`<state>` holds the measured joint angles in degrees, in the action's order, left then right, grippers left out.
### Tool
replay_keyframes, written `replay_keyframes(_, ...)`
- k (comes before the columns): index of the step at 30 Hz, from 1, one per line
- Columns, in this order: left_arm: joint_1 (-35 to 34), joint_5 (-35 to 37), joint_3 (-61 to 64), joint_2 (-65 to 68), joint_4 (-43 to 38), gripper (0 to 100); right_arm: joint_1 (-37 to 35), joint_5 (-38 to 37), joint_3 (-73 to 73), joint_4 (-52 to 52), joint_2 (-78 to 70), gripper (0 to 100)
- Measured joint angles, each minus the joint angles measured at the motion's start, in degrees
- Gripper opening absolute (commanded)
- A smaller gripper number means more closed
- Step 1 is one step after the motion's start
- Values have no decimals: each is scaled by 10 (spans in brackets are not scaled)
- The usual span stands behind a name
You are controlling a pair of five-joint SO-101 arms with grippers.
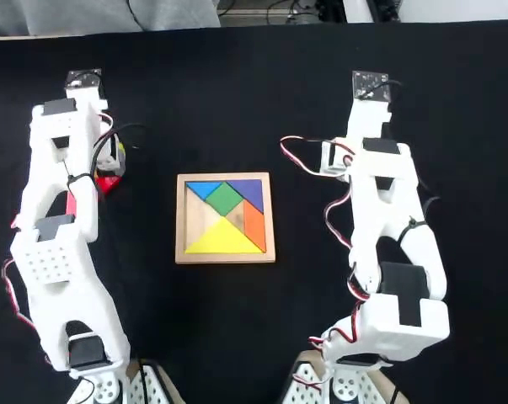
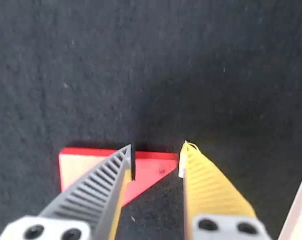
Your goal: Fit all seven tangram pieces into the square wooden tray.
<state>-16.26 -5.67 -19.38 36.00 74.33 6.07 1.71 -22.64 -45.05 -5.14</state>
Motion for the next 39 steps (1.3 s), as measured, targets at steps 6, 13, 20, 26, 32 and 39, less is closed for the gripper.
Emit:
replay_keyframes(6, 5, -59, 25, 0, 53, 159, 0, -17, 0, 0, 0, 46)
replay_keyframes(13, 6, -178, 138, -31, 153, 159, 0, -20, 0, 0, 0, 46)
replay_keyframes(20, -153, -304, 253, -167, 161, 159, 0, -20, 0, 0, 0, 46)
replay_keyframes(26, -185, -288, 279, -348, 149, 160, 0, -20, 0, 0, 0, 46)
replay_keyframes(32, -33, -76, 345, -447, -36, 159, 0, -20, 0, 0, 0, 46)
replay_keyframes(39, 49, 32, 465, -405, -309, 159, 0, -20, -15, 0, 0, 46)
